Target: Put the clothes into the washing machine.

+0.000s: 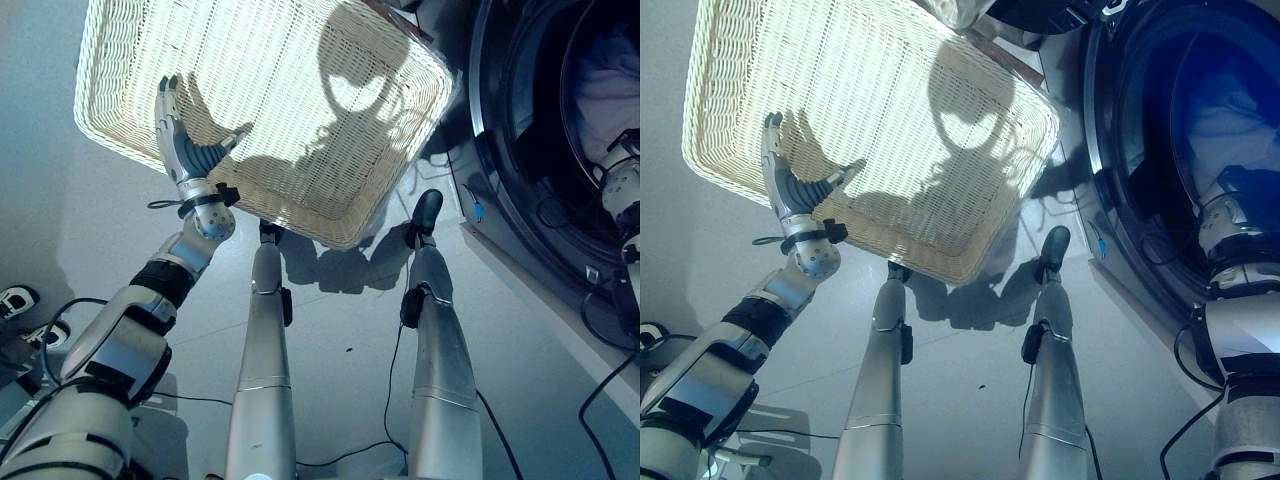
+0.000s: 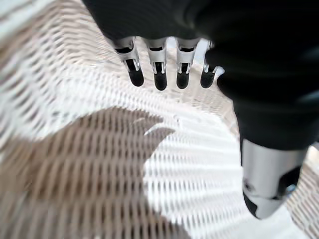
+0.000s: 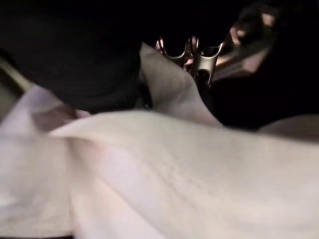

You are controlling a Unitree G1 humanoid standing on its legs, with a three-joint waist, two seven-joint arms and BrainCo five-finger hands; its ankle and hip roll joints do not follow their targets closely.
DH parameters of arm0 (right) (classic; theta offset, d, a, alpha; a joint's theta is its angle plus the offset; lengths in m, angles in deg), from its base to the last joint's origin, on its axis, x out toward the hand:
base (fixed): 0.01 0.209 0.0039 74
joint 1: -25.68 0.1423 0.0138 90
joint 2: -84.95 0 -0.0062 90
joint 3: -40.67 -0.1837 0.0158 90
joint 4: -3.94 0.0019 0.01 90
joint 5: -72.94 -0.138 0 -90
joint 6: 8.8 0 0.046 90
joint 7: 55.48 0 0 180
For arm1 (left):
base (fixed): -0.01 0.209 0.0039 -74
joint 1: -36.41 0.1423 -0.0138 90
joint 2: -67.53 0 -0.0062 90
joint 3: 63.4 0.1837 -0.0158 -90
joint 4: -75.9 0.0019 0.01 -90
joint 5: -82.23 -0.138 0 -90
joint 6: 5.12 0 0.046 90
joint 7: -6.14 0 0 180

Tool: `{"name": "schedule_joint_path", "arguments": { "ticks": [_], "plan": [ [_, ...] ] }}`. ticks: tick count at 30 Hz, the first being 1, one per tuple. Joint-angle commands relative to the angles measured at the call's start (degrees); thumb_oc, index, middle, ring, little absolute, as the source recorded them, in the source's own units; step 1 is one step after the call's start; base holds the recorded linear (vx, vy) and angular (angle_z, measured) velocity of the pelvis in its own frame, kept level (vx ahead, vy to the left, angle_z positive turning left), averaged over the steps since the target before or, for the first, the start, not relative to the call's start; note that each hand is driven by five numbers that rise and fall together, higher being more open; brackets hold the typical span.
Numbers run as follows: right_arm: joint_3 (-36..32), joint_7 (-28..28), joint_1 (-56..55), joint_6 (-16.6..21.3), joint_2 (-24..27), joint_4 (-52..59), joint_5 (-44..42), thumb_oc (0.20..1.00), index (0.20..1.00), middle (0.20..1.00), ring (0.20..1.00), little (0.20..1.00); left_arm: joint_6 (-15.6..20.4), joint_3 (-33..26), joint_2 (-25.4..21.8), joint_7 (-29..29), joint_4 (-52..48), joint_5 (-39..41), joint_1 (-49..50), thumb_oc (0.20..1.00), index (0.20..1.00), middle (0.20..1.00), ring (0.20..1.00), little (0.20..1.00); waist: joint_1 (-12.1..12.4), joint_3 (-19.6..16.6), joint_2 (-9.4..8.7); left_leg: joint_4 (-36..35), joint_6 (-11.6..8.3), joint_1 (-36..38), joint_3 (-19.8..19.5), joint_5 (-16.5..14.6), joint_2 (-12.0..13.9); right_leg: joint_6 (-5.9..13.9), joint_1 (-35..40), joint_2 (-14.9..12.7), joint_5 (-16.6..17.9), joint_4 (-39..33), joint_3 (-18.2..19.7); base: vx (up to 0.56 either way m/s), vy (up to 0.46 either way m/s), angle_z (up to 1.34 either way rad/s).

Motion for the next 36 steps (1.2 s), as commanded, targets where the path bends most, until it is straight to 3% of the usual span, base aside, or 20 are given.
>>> {"name": "schedule_joint_path", "arguments": {
  "ticks": [1, 2, 3, 6, 7, 8, 9, 12, 18, 21, 23, 27, 36],
  "plan": [
    [2.0, 2.2, -1.5, 4.5, 8.7, -1.5, 0.4, 0.413, 0.413, 0.413, 0.413, 0.413, 1.6, -3.3, -0.7, -0.4, 0.4, 0.2, 2.0, 1.0, 1.0, 1.0, 1.0, 1.0, -2.1, -0.3, 0.15, -1.9, 5.39, 2.2, 1.1, -1.9, -2.6, 3.65, 2.2, 4.3, -0.5, 0.9, -1.5, 0.0, 0.0, 0.0],
    [2.8, 3.8, -0.4, 3.5, 7.7, -0.9, 4.5, 1.0, 1.0, 1.0, 1.0, 1.0, 1.7, -3.2, -0.5, 0.1, 1.1, 0.5, 1.5, 1.0, 1.0, 1.0, 1.0, 1.0, -1.8, -0.3, 0.39, -2.1, 5.37, 2.6, 1.0, -2.0, -2.9, 3.65, 2.5, 4.2, -0.6, 0.7, -1.5, 0.0, 0.0, 0.0],
    [3.0, 3.7, -0.2, 3.2, 7.6, -0.9, 5.2, 1.0, 1.0, 1.0, 1.0, 1.0, 1.7, -3.2, -0.4, 0.1, 1.2, 0.6, 1.4, 1.0, 1.0, 1.0, 1.0, 1.0, -1.8, -0.3, 0.46, -2.2, 5.37, 2.6, 1.0, -2.0, -2.9, 3.65, 2.5, 4.2, -0.6, 0.6, -1.5, 0.0, 0.03, 0.0],
    [6.3, 3.7, 2.5, -3.0, 6.8, -1.2, 13.6, 1.0, 1.0, 1.0, 1.0, 1.0, 2.1, -2.7, -0.5, 1.4, 2.5, 1.6, -0.1, 1.0, 1.0, 1.0, 1.0, 1.0, -1.4, -0.3, 0.99, -2.8, 5.33, 3.2, 1.0, -1.9, -3.1, 3.65, 3.0, 3.8, -0.8, 0.2, -1.6, 0.0, 0.011, 0.0],
    [6.6, 3.6, 2.8, -3.2, 6.8, -1.3, 13.7, 1.0, 1.0, 1.0, 1.0, 1.0, 2.1, -2.7, -0.5, 1.5, 2.6, 1.7, -0.2, 1.0, 1.0, 1.0, 1.0, 1.0, -1.4, -0.3, 1.05, -2.8, 5.32, 3.2, 1.0, -1.9, -3.1, 3.64, 3.0, 3.8, -0.7, 0.1, -1.6, -0.01, 0.041, -0.01],
    [8.3, 3.1, 4.3, -6.9, 6.0, -2.1, 17.2, 1.0, 1.0, 1.0, 1.0, 1.0, 2.4, -2.6, -0.4, 2.1, 3.3, 2.3, -1.0, 1.0, 1.0, 1.0, 1.0, 1.0, -1.2, -0.3, 1.33, -2.9, 5.23, 3.2, 1.1, -1.8, -3.0, 3.58, 3.1, 3.6, -0.9, 0.1, -1.6, 0.0, 0.0, 0.0],
    [8.7, 3.0, 4.5, -7.5, 5.9, -2.4, 18.1, 1.0, 1.0, 1.0, 1.0, 1.0, 2.6, -2.5, -0.3, 2.1, 3.5, 2.3, -1.1, 1.0, 1.0, 1.0, 1.0, 1.0, -1.2, -0.3, 1.39, -3.0, 5.24, 3.2, 1.1, -1.8, -3.0, 3.58, 3.1, 3.6, -0.9, 0.0, -1.6, -0.01, 0.03, -0.03],
    [11.2, 0.3, 5.9, -11.7, 5.8, -4.0, 17.0, 1.0, 1.0, 1.0, 1.0, 1.0, 3.1, -2.4, -0.8, 2.9, 4.1, 2.8, -1.9, 1.0, 1.0, 1.0, 1.0, 1.0, -0.9, -0.3, 1.53, -3.2, 5.12, 3.1, 1.1, -1.7, -3.0, 3.59, 3.3, 3.4, -1.0, -0.3, -1.9, 0.0, 0.002, -0.01],
    [12.6, -3.9, 6.2, -15.9, 5.0, -4.9, 16.2, 1.0, 1.0, 1.0, 1.0, 1.0, 2.9, -2.3, -1.6, 3.5, 4.0, 3.2, -2.7, 1.0, 1.0, 1.0, 1.0, 1.0, -0.6, -0.3, 1.31, -3.4, 5.09, 2.9, 0.9, -1.7, -2.9, 3.63, 3.4, 3.4, -0.9, -0.7, -2.4, -0.01, -0.017, 0.0],
    [16.5, -2.0, 7.6, -22.6, 5.4, -4.6, 29.7, 1.0, 1.0, 1.0, 1.0, 1.0, 3.3, -1.9, -1.9, 3.6, 4.1, 3.4, -2.9, 1.0, 1.0, 1.0, 1.0, 1.0, -0.5, -0.3, 1.21, -3.3, 5.18, 2.8, 0.9, -1.6, -3.0, 3.7, 3.5, 3.4, -0.9, -0.7, -2.5, 0.0, 0.0, 0.0],
    [18.2, -0.5, 8.8, -23.4, 5.4, -4.4, 30.8, 1.0, 1.0, 1.0, 1.0, 1.0, 3.3, -1.6, -2.1, 3.8, 4.2, 3.7, -3.2, 1.0, 1.0, 1.0, 1.0, 1.0, -0.5, -0.3, 1.22, -3.3, 5.23, 2.7, 0.9, -1.6, -2.9, 3.73, 3.4, 3.4, -0.9, -0.6, -2.6, 0.0, 0.0, 0.0],
    [18.7, 5.1, 10.3, -19.1, 5.2, -4.1, 30.7, 1.0, 1.0, 1.0, 1.0, 1.0, 3.8, -1.3, -2.4, 4.1, 4.4, 4.2, -3.7, 1.0, 1.0, 1.0, 1.0, 1.0, -0.4, -0.3, 1.37, -3.3, 5.23, 2.5, 0.8, -1.8, -2.9, 3.77, 3.4, 3.4, -1.1, -0.7, -2.6, 0.0, 0.0, 0.0],
    [12.2, 16.0, 7.5, -0.7, 3.7, 0.9, 28.2, 1.0, 1.0, 1.0, 1.0, 1.0, 4.0, -1.7, -0.7, 2.2, 3.7, 3.8, -2.6, 1.0, 1.0, 1.0, 1.0, 1.0, -1.0, -0.3, 2.15, -2.8, 5.12, 2.2, 1.4, -2.5, -3.0, 3.71, 2.8, 3.4, -2.0, -0.3, -1.9, 0.0, 0.023, -0.01]
  ]
}}
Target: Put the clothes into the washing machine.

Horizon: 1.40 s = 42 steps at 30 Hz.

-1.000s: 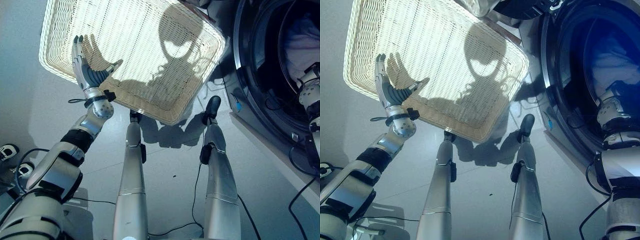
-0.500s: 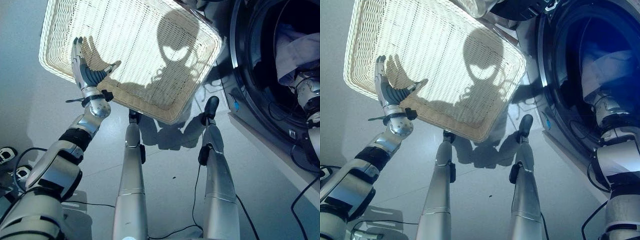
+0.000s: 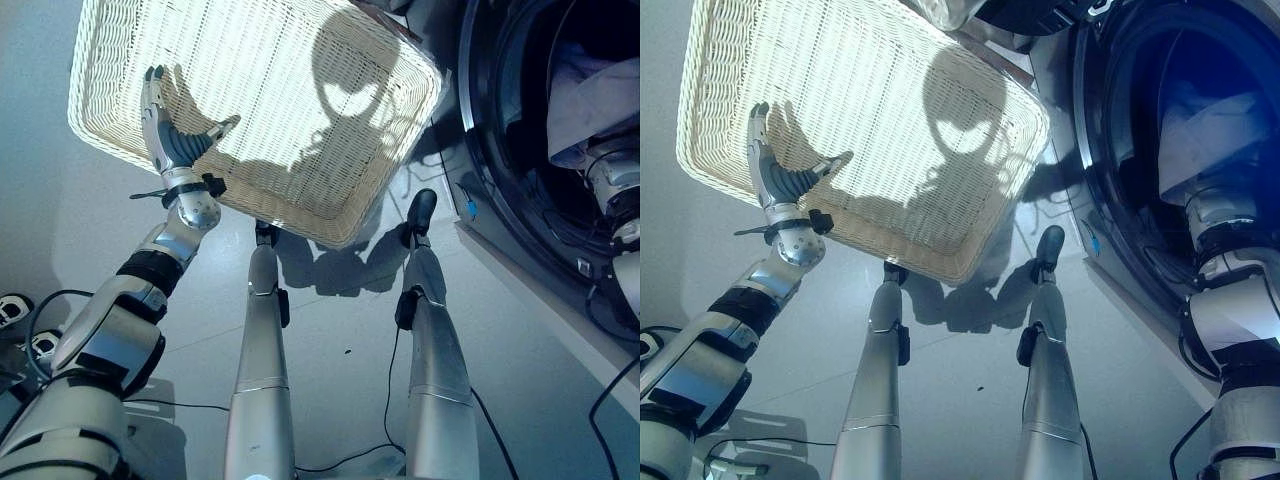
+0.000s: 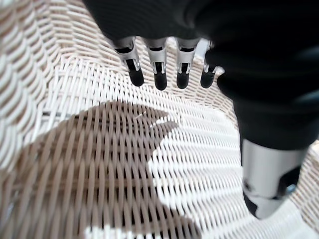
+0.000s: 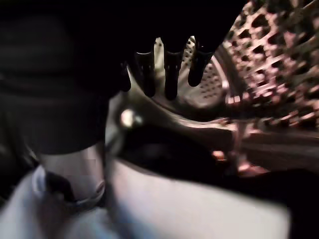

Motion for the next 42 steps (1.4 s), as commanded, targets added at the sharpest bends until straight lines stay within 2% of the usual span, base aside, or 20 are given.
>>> {"name": "schedule_joint_path", "arguments": {
  "ticks": [1, 3, 8, 10, 12, 14, 16, 17, 18, 19, 21, 22, 25, 29, 36, 42],
  "plan": [
    [0.9, 6.6, 1.0, 8.1, 4.6, 1.8, 0.1, 1.0, 1.0, 1.0, 1.0, 1.0, 2.7, -2.0, 0.0, -2.4, -1.1, 0.8, 0.4, 1.0, 1.0, 1.0, 1.0, 1.0, -0.4, -0.3, 2.21, -1.9, 5.07, 2.1, 1.1, -2.6, -3.5, 3.67, 1.3, 2.7, -4.4, 4.1, -1.7, 0.0, 0.035, -0.01],
    [-1.3, 10.0, -0.9, 11.2, 4.3, 4.5, 1.1, 1.0, 1.0, 1.0, 1.0, 1.0, 2.6, -2.2, 0.6, -3.2, -1.6, 0.1, 0.9, 1.0, 1.0, 1.0, 1.0, 1.0, -0.7, -0.3, 2.32, -1.9, 5.09, 2.1, 1.2, -2.9, -3.7, 3.61, 1.2, 2.7, -4.6, 4.1, -1.5, 0.0, 0.0, 0.0],
    [-2.7, 13.4, -1.6, 14.1, 4.3, 8.3, 2.2, 1.0, 1.0, 1.0, 1.0, 1.0, 2.4, -2.4, 1.0, -4.0, -2.5, -0.2, 1.2, 1.0, 1.0, 1.0, 1.0, 1.0, -1.0, -0.3, 2.47, -1.8, 5.03, 1.7, 1.5, -3.0, -3.7, 3.63, 0.8, 2.7, -4.7, 4.2, -1.2, 0.0, 0.0, 0.0],
    [-2.8, 14.2, -1.9, 14.1, 4.4, 10.4, 6.2, 1.0, 1.0, 1.0, 1.0, 1.0, 2.4, -2.6, 0.9, -4.0, -2.7, -0.5, 1.2, 1.0, 1.0, 1.0, 1.0, 1.0, -1.1, -0.3, 2.42, -1.9, 5.06, 1.6, 1.6, -2.8, -3.8, 3.66, 0.7, 2.7, -4.6, 4.1, -1.2, 0.0, 0.0, 0.0],
    [-1.3, 13.5, -1.5, 9.7, 4.4, 15.3, 11.1, 1.0, 1.0, 1.0, 1.0, 1.0, 2.1, -2.8, 0.7, -4.1, -3.3, -0.3, 1.4, 1.0, 1.0, 1.0, 1.0, 1.0, -1.4, -0.3, 2.33, -2.0, 5.01, 1.5, 1.6, -2.7, -3.9, 3.73, 0.5, 2.7, -4.4, 4.1, -1.1, 0.0, 0.0, 0.0],
    [1.4, 10.2, -1.2, 3.3, 4.9, 20.1, 15.1, 1.0, 1.0, 1.0, 1.0, 1.0, 1.4, -3.2, 0.5, -4.0, -4.2, -0.3, 1.6, 1.0, 1.0, 1.0, 1.0, 1.0, -1.5, -0.3, 2.13, -1.9, 4.94, 1.4, 1.7, -2.6, -3.9, 3.72, 0.4, 2.7, -4.4, 4.2, -1.1, 0.0, 0.0, 0.0],
    [3.6, 7.2, -1.1, -0.6, 4.9, 22.3, 16.0, 1.0, 1.0, 1.0, 1.0, 1.0, 1.2, -3.7, 0.5, -3.8, -4.7, -0.4, 1.9, 1.0, 1.0, 1.0, 1.0, 1.0, -1.6, -0.3, 2.03, -1.4, 4.91, 1.1, 1.8, -2.6, -3.8, 3.58, 0.0, 2.8, -4.6, 4.6, -0.9, 0.0, 0.0, 0.0],
    [3.7, 6.5, -1.1, -1.2, 4.9, 22.4, 16.2, 1.0, 1.0, 1.0, 1.0, 1.0, 1.2, -3.8, 0.5, -3.7, -4.8, -0.5, 1.9, 1.0, 1.0, 1.0, 1.0, 1.0, -1.7, -0.3, 2.03, -1.4, 4.9, 1.0, 1.8, -2.6, -3.8, 3.57, -0.1, 2.8, -4.7, 4.7, -0.9, 0.0, 0.0, 0.0],
    [4.3, 4.3, -1.1, -2.3, 4.9, 22.0, 16.0, 1.0, 1.0, 1.0, 1.0, 1.0, 1.4, -3.9, 0.6, -3.5, -4.6, -0.7, 2.1, 1.0, 1.0, 1.0, 1.0, 1.0, -1.6, -0.3, 1.97, -1.2, 4.87, 1.0, 1.8, -2.6, -3.7, 3.51, -0.1, 2.8, -4.7, 4.9, -0.9, 0.0, 0.0, 0.0],
    [5.9, -3.2, -1.4, -6.9, 4.4, 20.0, 14.1, 1.0, 1.0, 1.0, 1.0, 1.0, 1.4, -3.9, 0.7, -3.3, -4.3, -1.0, 1.5, 1.0, 1.0, 1.0, 1.0, 1.0, -1.6, -0.3, 1.83, -1.0, 4.81, 0.8, 1.9, -2.4, -3.7, 3.41, -0.3, 2.8, -4.7, 5.0, -1.0, 0.0, 0.0, 0.0],
    [6.9, -5.0, -1.2, -8.3, 4.1, 18.1, 14.2, 1.0, 1.0, 1.0, 1.0, 1.0, 1.4, -3.7, 0.7, -3.2, -4.1, -1.0, 1.1, 1.0, 1.0, 1.0, 1.0, 1.0, -1.5, -0.3, 1.87, -0.9, 4.86, 0.6, 1.9, -2.4, -3.8, 3.29, -0.4, 2.7, -4.7, 5.0, -1.1, 0.0, -0.02, 0.0],
    [8.2, -8.0, -0.9, -9.5, 3.5, 14.7, 13.3, 1.0, 1.0, 1.0, 1.0, 1.0, 1.3, -3.1, 0.4, -3.0, -3.7, -0.8, 0.3, 1.0, 1.0, 1.0, 1.0, 1.0, -1.3, -0.3, 1.84, -1.0, 4.94, 0.5, 1.9, -2.3, -3.6, 3.3, -0.4, 2.7, -4.6, 5.0, -1.3, -0.01, -0.039, 0.0],
    [9.4, -7.7, 0.4, -9.5, 3.1, 11.7, 13.5, 1.0, 1.0, 1.0, 1.0, 1.0, 1.5, -2.6, 0.1, -2.8, -3.0, -0.5, -0.6, 1.0, 1.0, 1.0, 1.0, 1.0, -1.1, -0.3, 1.91, -1.0, 5.06, 0.3, 1.8, -2.3, -3.6, 3.25, -0.6, 2.7, -4.4, 5.0, -1.6, 0.0, -0.032, 0.0],
    [10.3, -5.9, 2.3, -7.0, 2.5, 9.9, 15.0, 1.0, 1.0, 1.0, 1.0, 1.0, 1.7, -2.2, -0.3, -3.0, -2.9, -0.4, -0.9, 1.0, 1.0, 1.0, 1.0, 1.0, -0.7, -0.3, 2.03, -1.4, 5.13, 0.2, 1.7, -2.1, -3.7, 3.45, -0.6, 2.6, -4.1, 4.8, -2.0, 0.0, -0.018, 0.0],
    [11.7, -8.1, 0.3, -8.5, 3.6, 20.5, 25.9, 1.0, 1.0, 1.0, 1.0, 1.0, 0.7, -3.2, 0.1, -3.3, -5.0, -1.4, 0.3, 1.0, 1.0, 1.0, 1.0, 1.0, -1.3, -0.3, 1.67, -1.3, 5.25, 0.1, 2.2, -2.1, -3.7, 3.69, -0.9, 2.6, -4.2, 5.3, -1.9, 0.0, 0.0, 0.0],
    [10.4, -11.6, -4.6, -8.4, 2.2, 28.8, 35.4, 1.0, 1.0, 1.0, 1.0, 1.0, -0.1, -3.7, 1.6, -4.5, -6.0, -3.3, 1.0, 1.0, 1.0, 1.0, 1.0, 1.0, -2.0, -0.3, 1.7, -1.2, 5.25, -0.2, 2.5, -2.2, -3.9, 3.69, -1.6, 2.8, -4.5, 5.6, -1.3, 0.0, 0.0, 0.0]
  ]
}}
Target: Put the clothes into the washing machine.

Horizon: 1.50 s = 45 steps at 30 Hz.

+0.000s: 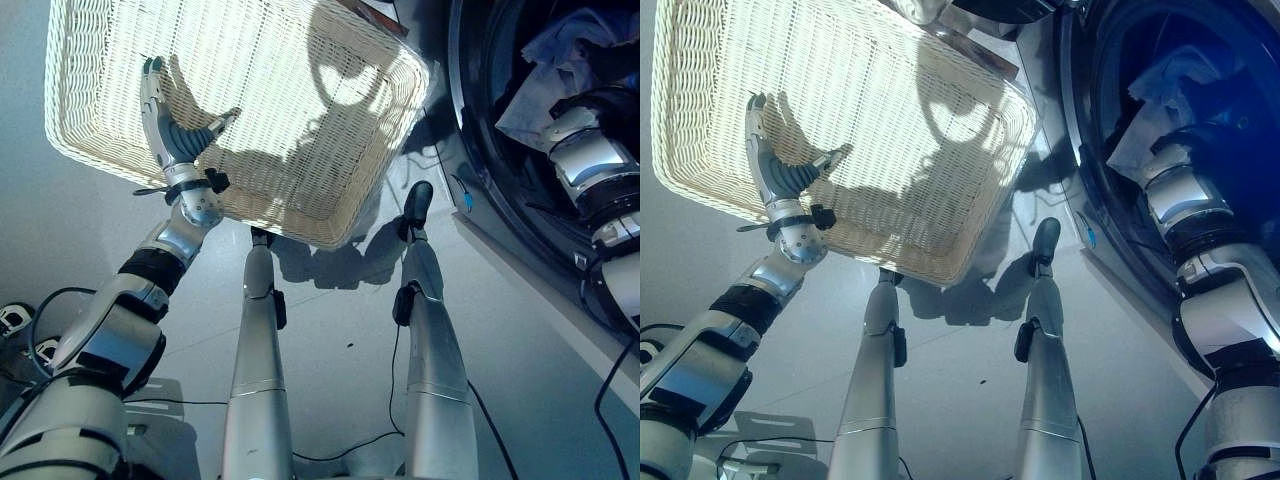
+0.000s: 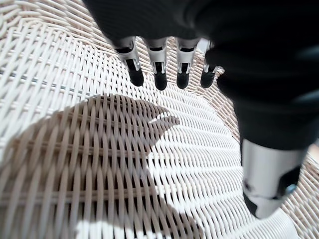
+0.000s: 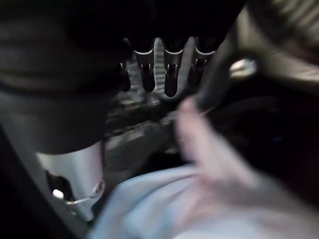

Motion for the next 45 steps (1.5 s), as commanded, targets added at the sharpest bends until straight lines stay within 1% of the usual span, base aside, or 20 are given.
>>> {"name": "schedule_joint_path", "arguments": {
  "ticks": [1, 6, 10, 12, 14, 19, 20, 23, 28, 29, 30, 32, 34, 35, 37, 38, 39, 41, 42, 45],
  "plan": [
    [1.2, -1.3, -2.0, 0.9, 2.9, 5.3, 8.3, 1.0, 1.0, 1.0, 1.0, 1.0, 0.2, -3.5, 1.7, -3.0, -3.4, -2.9, 1.1, 1.0, 1.0, 1.0, 1.0, 1.0, -1.0, -0.3, 1.61, -0.2, 5.26, 0.2, 1.2, -2.2, -4.0, 3.31, 0.0, 2.9, -4.1, 5.6, -2.0, 0.0, 0.0, 0.0],
    [-0.4, -4.4, -7.1, 2.2, 0.4, 10.0, 14.1, 1.0, 1.0, 1.0, 1.0, 1.0, -0.3, -4.3, 3.2, -3.6, -3.7, -4.8, 1.9, 1.0, 1.0, 1.0, 1.0, 1.0, -1.4, -0.3, 1.63, -0.4, 5.26, 0.4, 1.5, -2.1, -4.1, 3.28, 0.1, 2.9, -4.2, 5.6, -1.6, 0.0, 0.0, 0.0],
    [-0.8, -8.2, -11.7, 6.5, -1.7, 13.2, 18.4, 1.0, 1.0, 1.0, 1.0, 1.0, -0.3, -5.1, 4.5, -3.8, -3.7, -6.0, 2.6, 1.0, 1.0, 1.0, 1.0, 1.0, -1.7, -0.3, 1.77, -0.4, 5.31, 1.1, 1.8, -1.9, -4.2, 3.22, 0.5, 2.9, -4.1, 5.5, -1.1, -0.01, 0.018, 0.0],
    [-1.2, -8.7, -13.0, 7.6, -2.1, 14.3, 18.8, 1.0, 1.0, 1.0, 1.0, 1.0, -0.3, -5.3, 5.0, -4.0, -3.9, -6.4, 3.0, 1.0, 1.0, 1.0, 1.0, 1.0, -1.8, -0.3, 1.76, -0.4, 5.34, 1.3, 1.9, -1.8, -4.2, 3.21, 0.6, 2.9, -4.0, 5.5, -1.0, 0.0, 0.0, 0.0],
    [-2.0, -11.6, -16.0, 10.9, -3.3, 17.6, 21.3, 1.0, 1.0, 1.0, 1.0, 1.0, -0.7, -6.0, 5.7, -3.8, -4.3, -7.0, 3.9, 1.0, 1.0, 1.0, 1.0, 1.0, -2.2, -0.3, 1.67, -0.3, 5.4, 1.8, 2.0, -1.8, -4.3, 3.11, 0.9, 3.0, -4.0, 5.4, -0.5, -0.03, 0.059, -0.01],
    [-3.1, -14.6, -20.9, 12.9, -4.7, 22.3, 22.8, 1.0, 1.0, 1.0, 1.0, 1.0, -1.7, -6.5, 7.0, -3.1, -5.3, -8.1, 6.3, 1.0, 1.0, 1.0, 1.0, 1.0, -2.6, -0.3, 1.34, 0.1, 5.65, 3.3, 2.2, -2.0, -4.5, 3.06, 2.1, 3.0, -4.0, 5.7, -0.1, -0.01, 0.02, 0.0],
    [-3.6, -16.3, -23.9, 14.7, -5.5, 24.5, 23.0, 1.0, 1.0, 1.0, 1.0, 1.0, -2.1, -7.0, 7.9, -2.4, -5.5, -8.6, 8.3, 1.0, 1.0, 1.0, 1.0, 1.0, -2.7, -0.3, 1.1, 0.3, 5.89, 4.9, 2.5, -2.3, -4.6, 2.99, 3.7, 3.0, -4.1, 5.6, 0.0, -0.03, 0.033, -0.02],
    [-3.5, -19.5, -27.4, 18.3, -6.1, 26.2, 23.5, 1.0, 1.0, 1.0, 1.0, 1.0, -1.7, -8.0, 8.6, 0.2, -5.0, -7.0, 11.2, 1.0, 1.0, 1.0, 1.0, 1.0, -2.9, -0.3, 0.87, 0.3, 6.11, 7.7, 3.1, -2.4, -4.7, 2.92, 6.4, 2.7, -4.0, 5.0, -0.1, -0.06, 0.047, -0.02],
    [-2.5, -23.0, -33.5, 21.8, -6.5, 27.5, 22.2, 1.0, 1.0, 1.0, 1.0, 1.0, -1.2, -8.6, 9.9, 4.8, -3.9, -6.6, 16.5, 1.0, 1.0, 1.0, 1.0, 1.0, -2.8, -0.3, 0.4, -1.6, 6.05, 15.6, 5.0, -2.5, -3.4, 3.22, 13.8, 1.4, -4.0, 3.4, -0.5, -0.05, 0.025, 0.0],
    [-2.5, -23.0, -33.5, 21.8, -6.5, 27.5, 22.2, 1.0, 1.0, 1.0, 1.0, 1.0, -1.2, -8.6, 9.9, 4.8, -3.9, -6.6, 16.5, 1.0, 1.0, 1.0, 1.0, 1.0, -2.8, -0.3, 0.4, -1.6, 6.05, 15.6, 5.0, -2.5, -3.4, 3.22, 13.8, 1.4, -4.0, 3.4, -0.5, -0.03, 0.009, -0.01],
    [-2.3, -23.0, -35.1, 22.5, -6.7, 27.1, 22.0, 1.0, 1.0, 1.0, 1.0, 1.0, -0.6, -8.6, 10.1, 5.6, -3.5, -6.6, 17.9, 1.0, 1.0, 1.0, 1.0, 1.0, -2.7, -0.3, 0.36, -2.2, 6.03, 17.7, 5.4, -2.6, -3.1, 3.36, 15.8, 1.0, -4.1, 2.8, -0.7, -0.05, 0.005, -0.01],
    [-2.3, -24.0, -40.3, 24.3, -8.3, 25.4, 20.9, 1.0, 1.0, 1.0, 1.0, 1.0, 1.0, -9.0, 11.6, 8.6, -2.2, -6.3, 23.4, 1.0, 1.0, 1.0, 1.0, 1.0, -2.2, -0.3, 0.23, -3.9, 5.9, 25.5, 7.1, -3.4, -2.4, 3.77, 23.4, -0.4, -4.6, 1.0, -1.6, -0.06, 0.008, -0.04],
    [-2.3, -24.2, -40.7, 24.4, -8.4, 25.2, 20.6, 1.0, 1.0, 1.0, 1.0, 1.0, 1.1, -8.9, 11.7, 8.8, -2.1, -6.3, 23.8, 1.0, 1.0, 1.0, 1.0, 1.0, -2.1, -0.3, 0.23, -4.0, 5.89, 26.1, 7.3, -3.5, -2.4, 3.79, 24.0, -0.5, -4.7, 0.8, -1.7, -0.01, 0.002, -0.02],
    [-2.5, -24.9, -41.9, 24.4, -8.8, 24.9, 19.4, 1.0, 1.0, 1.0, 1.0, 1.0, 1.5, -9.1, 11.9, 10.1, -1.8, -6.2, 25.2, 1.0, 1.0, 1.0, 1.0, 1.0, -2.0, -0.3, 0.18, -4.4, 5.89, 28.2, 7.6, -3.5, -2.3, 3.89, 26.1, -1.0, -4.7, 0.4, -2.0, 0.0, 0.0, 0.0],
    [-4.0, -27.4, -48.2, 24.5, -10.5, 22.5, 17.1, 1.0, 1.0, 1.0, 1.0, 1.0, 3.9, -9.4, 12.8, 14.7, -0.6, -5.4, 31.0, 1.0, 1.0, 1.0, 1.0, 1.0, -1.0, -0.3, 0.4, -6.5, 5.79, 37.0, 8.5, -4.4, -2.3, 4.43, 35.2, -2.1, -5.6, -1.6, -2.9, 0.0, -0.016, 0.05],
    [-4.2, -28.0, -49.2, 24.6, -10.6, 21.9, 16.7, 1.0, 1.0, 1.0, 1.0, 1.0, 4.2, -9.5, 12.8, 15.6, -0.4, -5.2, 32.0, 1.0, 1.0, 1.0, 1.0, 1.0, -0.8, -0.3, 0.48, -6.9, 5.82, 38.3, 8.6, -4.5, -2.4, 4.53, 36.6, -2.3, -5.7, -1.9, -3.1, 0.07, -0.033, 0.08],
    [-5.0, -30.0, -53.5, 24.5, -11.3, 20.2, 14.9, 1.0, 1.0, 1.0, 1.0, 1.0, 5.3, -9.6, 12.9, 19.1, 0.7, -4.0, 35.6, 1.0, 1.0, 1.0, 1.0, 1.0, -0.2, -0.3, 0.59, -8.4, 5.72, 44.5, 9.0, -5.1, -2.4, 4.85, 42.9, -2.7, -6.3, -3.2, -3.9, 0.07, -0.025, 0.09],
    [-5.8, -31.9, -56.0, 23.8, -12.0, 19.1, 12.8, 1.0, 1.0, 1.0, 1.0, 1.0, 5.5, -10.2, 12.8, 21.7, 1.4, -3.8, 37.5, 1.0, 1.0, 1.0, 1.0, 1.0, 0.0, -0.3, 0.54, -9.2, 5.69, 47.7, 9.3, -5.2, -2.5, 4.87, 46.4, -3.0, -6.4, -4.1, -4.3, 0.1, -0.022, 0.1],
    [-7.0, -34.4, -59.3, 23.6, -13.3, 17.0, 10.4, 1.0, 1.0, 1.0, 1.0, 1.0, 5.7, -10.6, 12.9, 24.4, 2.6, -2.5, 40.0, 1.0, 1.0, 1.0, 1.0, 1.0, 0.2, -1.5, 0.55, -10.4, 5.47, 51.5, 9.8, -5.3, -2.4, 4.87, 50.9, -3.0, -6.6, -5.7, -4.8, 0.14, -0.021, 0.08],
    [-9.8, -37.6, -65.5, 23.5, -17.4, 11.3, 9.1, 1.0, 1.0, 1.0, 1.0, 1.0, 6.0, -12.9, 13.6, 30.6, 5.7, -0.5, 45.1, 1.0, 1.0, 1.0, 1.0, 1.0, 0.3, -6.0, 0.6, -12.5, 5.22, 56.1, 10.5, -5.2, -2.0, 4.7, 56.2, -2.8, -6.9, -8.1, -5.6, 0.2, -0.031, 0.08]
  ]
}}
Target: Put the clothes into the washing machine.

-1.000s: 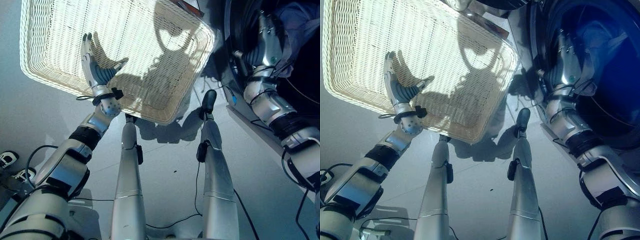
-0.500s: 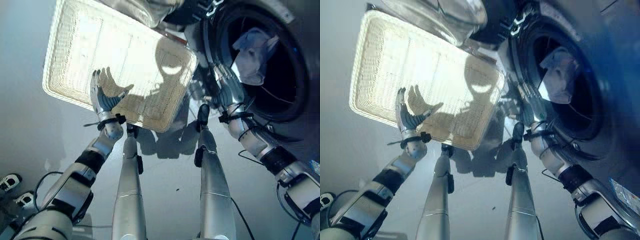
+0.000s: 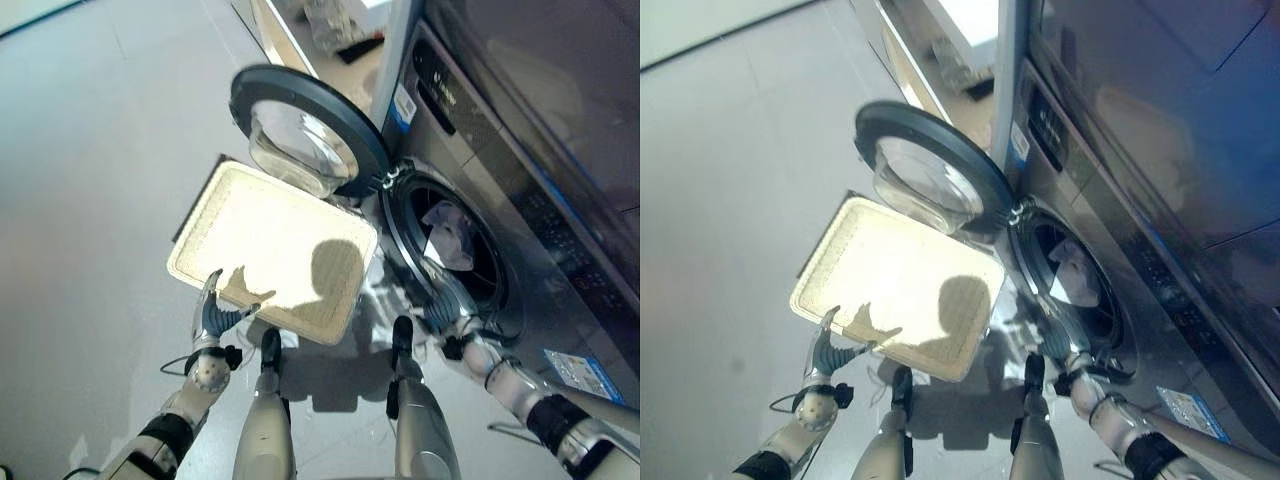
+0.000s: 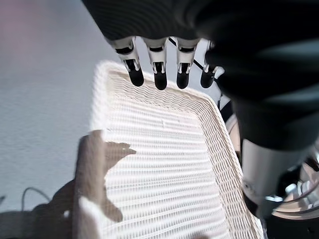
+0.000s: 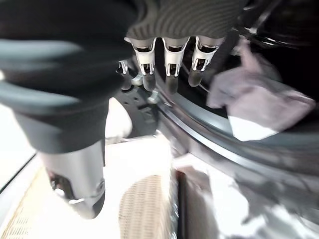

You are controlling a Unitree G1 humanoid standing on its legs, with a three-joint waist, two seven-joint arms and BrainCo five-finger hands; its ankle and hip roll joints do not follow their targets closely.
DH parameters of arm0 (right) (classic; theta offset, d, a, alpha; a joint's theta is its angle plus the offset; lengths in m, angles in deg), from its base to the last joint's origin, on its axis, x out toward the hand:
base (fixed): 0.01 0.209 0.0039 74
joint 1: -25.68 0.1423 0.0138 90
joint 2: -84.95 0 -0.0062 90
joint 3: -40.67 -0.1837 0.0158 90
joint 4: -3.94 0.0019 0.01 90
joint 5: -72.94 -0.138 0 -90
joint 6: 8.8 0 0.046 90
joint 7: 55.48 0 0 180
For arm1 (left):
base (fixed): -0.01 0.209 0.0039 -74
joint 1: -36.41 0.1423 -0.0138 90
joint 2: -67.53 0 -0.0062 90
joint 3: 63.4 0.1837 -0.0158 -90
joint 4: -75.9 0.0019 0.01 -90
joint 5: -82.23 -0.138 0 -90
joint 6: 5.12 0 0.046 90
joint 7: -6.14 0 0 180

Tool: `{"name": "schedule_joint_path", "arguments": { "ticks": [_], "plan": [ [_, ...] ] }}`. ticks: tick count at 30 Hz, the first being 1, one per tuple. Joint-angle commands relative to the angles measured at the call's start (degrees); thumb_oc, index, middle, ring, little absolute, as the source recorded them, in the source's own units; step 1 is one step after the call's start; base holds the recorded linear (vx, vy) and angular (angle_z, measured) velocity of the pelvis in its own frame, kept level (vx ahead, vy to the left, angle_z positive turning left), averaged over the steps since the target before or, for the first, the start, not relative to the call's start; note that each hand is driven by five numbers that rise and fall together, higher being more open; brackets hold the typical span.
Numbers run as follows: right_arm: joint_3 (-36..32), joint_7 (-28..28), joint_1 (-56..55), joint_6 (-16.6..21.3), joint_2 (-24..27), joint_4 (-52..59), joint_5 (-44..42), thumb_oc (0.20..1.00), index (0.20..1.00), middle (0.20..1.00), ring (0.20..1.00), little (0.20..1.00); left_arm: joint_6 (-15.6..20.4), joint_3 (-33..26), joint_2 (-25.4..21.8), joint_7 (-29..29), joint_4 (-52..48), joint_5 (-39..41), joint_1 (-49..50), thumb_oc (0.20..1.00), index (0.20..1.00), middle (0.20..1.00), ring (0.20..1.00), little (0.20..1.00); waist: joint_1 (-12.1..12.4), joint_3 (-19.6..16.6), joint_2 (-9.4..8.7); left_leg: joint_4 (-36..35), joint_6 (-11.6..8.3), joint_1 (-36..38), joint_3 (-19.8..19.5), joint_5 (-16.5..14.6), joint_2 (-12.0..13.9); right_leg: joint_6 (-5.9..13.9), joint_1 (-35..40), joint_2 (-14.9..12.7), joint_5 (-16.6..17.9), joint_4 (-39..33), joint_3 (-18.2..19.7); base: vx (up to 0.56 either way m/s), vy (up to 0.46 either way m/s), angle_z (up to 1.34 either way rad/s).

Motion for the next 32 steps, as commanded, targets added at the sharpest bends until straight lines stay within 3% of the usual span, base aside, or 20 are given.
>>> {"name": "schedule_joint_path", "arguments": {
  "ticks": [1, 4, 6, 8, 9, 11, 13, 22, 32],
  "plan": [
    [-3.6, -5.2, -2.6, 0.8, -3.1, -4.5, -4.3, 1.0, 1.0, 1.0, 1.0, 1.0, 2.9, -4.3, 1.0, 8.9, 4.1, 2.6, 1.6, 1.0, 1.0, 1.0, 1.0, 1.0, 0.3, -4.8, -0.07, 2.0, 3.05, 0.3, 4.5, -4.2, -2.1, 2.0, 2.6, -1.0, -4.0, 2.5, -3.2, 0.16, -0.034, 0.12],
    [-4.5, -7.0, -4.2, 0.1, -4.9, -8.5, -5.3, 1.0, 1.0, 1.0, 1.0, 1.0, 1.6, -4.8, 1.6, 11.7, 5.8, 2.9, 3.6, 1.0, 1.0, 1.0, 1.0, 1.0, 0.4, -7.2, -0.07, 1.6, 3.07, 2.2, 4.6, -4.3, -1.9, 1.91, 4.7, -1.0, -4.2, 2.0, -3.5, 0.13, -0.035, 0.08],
    [-5.9, -10.6, -5.7, -1.1, -8.1, -17.5, -8.0, 1.0, 1.0, 1.0, 1.0, 1.0, 0.5, -6.2, 2.7, 16.6, 10.2, 3.9, 6.5, 1.0, 1.0, 1.0, 1.0, 1.0, 0.9, -11.6, 0.09, 0.3, 3.11, 5.5, 5.1, -4.2, -1.6, 1.8, 8.4, -0.8, -4.4, 0.7, -4.3, 0.21, -0.041, 0.06],
    [-6.1, -10.9, -5.9, -1.1, -8.4, -18.6, -8.1, 1.0, 1.0, 1.0, 1.0, 1.0, 0.3, -6.4, 2.8, 17.0, 10.6, 3.8, 6.8, 1.0, 1.0, 1.0, 1.0, 1.0, 0.9, -12.1, 0.15, 0.2, 3.09, 5.9, 5.2, -4.3, -1.5, 1.79, 8.9, -0.8, -4.4, 0.5, -4.4, 0.17, -0.013, 0.07],
    [-8.3, -14.6, -7.0, -3.5, -11.3, -26.1, -11.6, 1.0, 1.0, 1.0, 1.0, 1.0, -1.1, -7.4, 4.1, 20.8, 13.5, 3.9, 8.7, 1.0, 1.0, 1.0, 1.0, 1.0, 1.4, -15.8, 0.56, -0.5, 3.08, 8.1, 5.8, -4.7, -1.1, 1.61, 11.6, -0.7, -4.7, -0.6, -5.2, 0.25, -0.002, 0.08],
    [-10.0, -15.9, -7.4, -3.7, -12.8, -31.2, -12.1, 1.0, 1.0, 1.0, 1.0, 1.0, -1.9, -7.5, 4.8, 22.8, 15.3, 3.4, 9.4, 1.0, 1.0, 1.0, 1.0, 1.0, 1.7, -17.5, 0.81, -0.5, 3.01, 8.9, 6.2, -5.1, -1.0, 1.5, 12.8, -0.6, -5.0, -1.0, -5.8, 0.2, 0.005, 0.16],
    [-12.4, -19.5, -7.3, -7.3, -14.6, -36.3, -14.7, 1.0, 1.0, 1.0, 1.0, 1.0, -5.0, -7.9, 5.7, 26.7, 17.6, 3.1, 10.3, 1.0, 1.0, 1.0, 1.0, 1.0, 2.0, -19.6, 0.99, -0.5, 3.03, 10.1, 6.7, -5.6, -1.0, 1.31, 14.2, -0.5, -5.6, -1.2, -6.0, 0.12, 0.016, 0.12],
    [-19.3, -26.1, -7.5, -16.9, -15.9, -46.5, -20.7, 1.0, 1.0, 1.0, 1.0, 1.0, -13.5, -9.1, 7.7, 33.2, 22.6, 3.1, 11.4, 1.0, 1.0, 1.0, 1.0, 1.0, 1.5, -22.9, 1.1, -0.5, 3.58, 12.7, 7.3, -7.0, -1.1, 0.21, 16.5, 0.7, -7.4, -1.1, -4.7, 0.08, 0.006, 0.03],
    [-22.9, -25.4, -7.8, -18.2, -15.3, -49.3, -19.3, 1.0, 1.0, 1.0, 1.0, 1.0, -16.5, -10.5, 8.3, 35.5, 24.3, 4.2, 11.7, 1.0, 1.0, 1.0, 1.0, 1.0, 1.3, -23.9, 0.93, -0.5, 4.01, 13.7, 7.0, -7.9, -1.2, -0.07, 17.0, 1.3, -7.6, -1.3, -3.1, 0.02, -0.003, 0.01]
  ]
}}
